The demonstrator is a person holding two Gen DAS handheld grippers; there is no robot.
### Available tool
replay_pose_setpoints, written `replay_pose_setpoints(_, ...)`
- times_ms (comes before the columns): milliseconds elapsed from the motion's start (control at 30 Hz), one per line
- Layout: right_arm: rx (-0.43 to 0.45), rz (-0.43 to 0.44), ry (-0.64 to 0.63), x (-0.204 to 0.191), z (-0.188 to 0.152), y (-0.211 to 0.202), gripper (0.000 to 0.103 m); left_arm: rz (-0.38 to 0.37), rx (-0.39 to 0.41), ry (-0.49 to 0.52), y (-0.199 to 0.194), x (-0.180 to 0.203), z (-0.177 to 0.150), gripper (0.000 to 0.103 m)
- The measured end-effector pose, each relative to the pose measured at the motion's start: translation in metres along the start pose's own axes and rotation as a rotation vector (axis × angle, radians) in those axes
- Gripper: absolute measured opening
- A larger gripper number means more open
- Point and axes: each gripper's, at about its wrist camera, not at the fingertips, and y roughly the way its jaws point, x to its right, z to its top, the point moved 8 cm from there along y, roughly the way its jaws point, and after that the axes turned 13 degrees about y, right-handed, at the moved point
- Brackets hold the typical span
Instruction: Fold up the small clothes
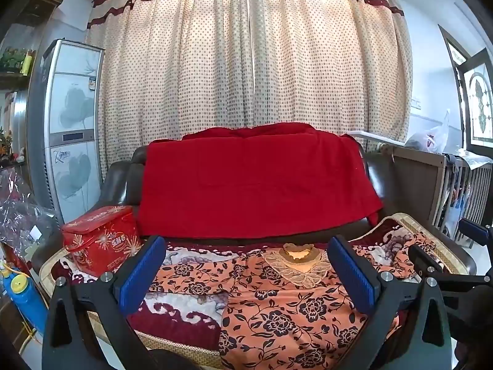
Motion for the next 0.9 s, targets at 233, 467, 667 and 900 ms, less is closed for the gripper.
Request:
replay_pose_setpoints(233, 0.019, -0.007, 0.025, 0.009, 0.005, -0.003, 0.092, -0.001, 0.01, -0.001, -0.001, 0.001, 0.0, 0.103)
replay_pose_setpoints(467, 0.021, -0.009, 0.034, 0.009, 0.008, -0.004, 0.092, -0.005, 0.011, 0.009, 0.0, 0.003, -0.002, 0.103)
replay_pose_setpoints(667, -0.007, -0.011, 0.014, 0.008, 0.001, -0.001, 0.092, -0.006, 0.008, 0.011, 0.0, 0.003, -0.002, 0.103)
replay_pose_setpoints(900, -0.009, -0.01, 0.021, 0.009, 0.002, -0.001, 0.092, -0.008, 0.008, 0.012, 0.0, 0.004, -0.002, 0.103)
